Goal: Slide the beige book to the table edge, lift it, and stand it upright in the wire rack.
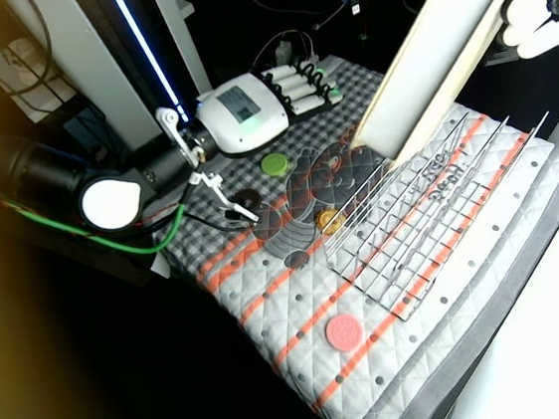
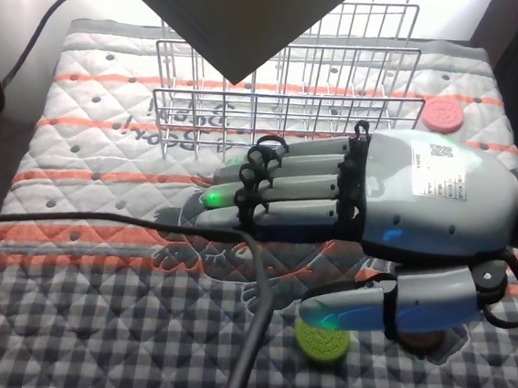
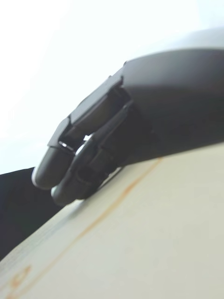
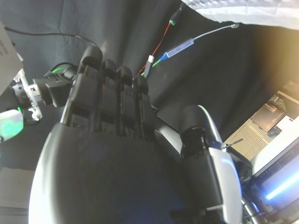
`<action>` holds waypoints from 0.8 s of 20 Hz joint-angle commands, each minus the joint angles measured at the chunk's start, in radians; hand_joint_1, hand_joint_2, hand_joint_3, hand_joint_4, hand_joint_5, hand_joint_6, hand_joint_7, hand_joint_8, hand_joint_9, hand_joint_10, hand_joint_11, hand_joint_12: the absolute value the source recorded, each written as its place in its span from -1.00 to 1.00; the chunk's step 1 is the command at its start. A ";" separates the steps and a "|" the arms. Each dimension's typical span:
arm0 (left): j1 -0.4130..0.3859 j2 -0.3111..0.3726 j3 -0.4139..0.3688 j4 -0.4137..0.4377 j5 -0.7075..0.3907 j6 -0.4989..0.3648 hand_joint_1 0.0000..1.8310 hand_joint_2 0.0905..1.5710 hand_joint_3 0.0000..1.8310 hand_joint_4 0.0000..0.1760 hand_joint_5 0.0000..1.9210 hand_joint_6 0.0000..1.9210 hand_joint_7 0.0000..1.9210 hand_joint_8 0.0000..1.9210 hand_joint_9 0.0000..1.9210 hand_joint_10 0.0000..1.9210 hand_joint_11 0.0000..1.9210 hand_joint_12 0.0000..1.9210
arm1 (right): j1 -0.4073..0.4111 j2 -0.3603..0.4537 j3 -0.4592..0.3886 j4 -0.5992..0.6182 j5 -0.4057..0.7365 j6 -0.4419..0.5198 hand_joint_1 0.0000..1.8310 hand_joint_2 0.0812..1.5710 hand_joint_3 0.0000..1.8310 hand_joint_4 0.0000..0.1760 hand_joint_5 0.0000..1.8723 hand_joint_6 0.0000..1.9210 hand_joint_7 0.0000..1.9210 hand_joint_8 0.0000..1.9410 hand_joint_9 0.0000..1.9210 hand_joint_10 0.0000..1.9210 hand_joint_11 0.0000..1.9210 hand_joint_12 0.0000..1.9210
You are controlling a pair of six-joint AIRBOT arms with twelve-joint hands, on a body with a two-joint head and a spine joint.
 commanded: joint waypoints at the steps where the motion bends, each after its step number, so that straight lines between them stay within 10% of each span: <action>1: -0.020 0.006 0.009 -0.024 -0.094 -0.015 0.13 0.49 -1.00 -1.00 -0.13 0.25 0.37 -0.99 0.50 -0.99 0.18 -0.22 | 0.010 -0.005 0.002 0.059 0.103 0.004 -1.00 0.85 -1.00 -1.00 -0.75 -0.99 -0.74 -0.99 -0.77 -0.99 -0.68 -0.96; 4: -0.023 0.006 0.020 -0.023 -0.059 -0.015 0.15 0.49 -1.00 -1.00 -0.12 0.25 0.45 -0.98 0.58 -0.97 0.20 -0.11 | 0.010 -0.006 0.003 0.059 0.104 0.004 -1.00 0.85 -1.00 -1.00 -0.74 -0.99 -0.73 -0.99 -0.77 -0.99 -0.67 -0.96; 5: -0.031 0.005 0.025 -0.010 -0.035 -0.015 0.18 0.50 -1.00 -1.00 -0.08 0.18 0.46 -0.74 0.49 -0.51 0.15 0.35 | 0.010 -0.008 0.005 0.059 0.105 0.004 -1.00 0.84 -1.00 -1.00 -0.74 -0.99 -0.73 -0.99 -0.76 -0.99 -0.67 -0.96; 7: -0.037 0.005 0.028 -0.003 -0.018 -0.015 0.21 0.46 -1.00 -1.00 -0.07 0.15 0.41 -0.72 0.38 -0.37 0.09 0.35 | 0.010 -0.008 0.006 0.059 0.106 0.004 -1.00 0.84 -1.00 -1.00 -0.75 -1.00 -0.73 -0.99 -0.76 -0.99 -0.68 -0.96; 9: -0.041 0.003 0.031 0.002 -0.010 -0.015 0.37 0.31 -1.00 -1.00 0.08 -0.17 0.38 -0.56 0.50 -0.86 0.21 -0.23 | 0.010 -0.016 0.011 0.059 0.109 0.005 -1.00 0.85 -1.00 -1.00 -0.75 -1.00 -0.74 -1.00 -0.78 -1.00 -0.70 -0.98; 16: -0.060 0.004 0.028 0.054 0.027 -0.015 0.41 0.30 -1.00 -1.00 0.09 -0.28 0.28 -0.22 0.55 -0.99 0.27 -0.39 | 0.010 -0.019 0.012 0.059 0.113 0.008 -1.00 0.85 -1.00 -1.00 -0.74 -1.00 -0.75 -1.00 -0.78 -1.00 -0.68 -0.97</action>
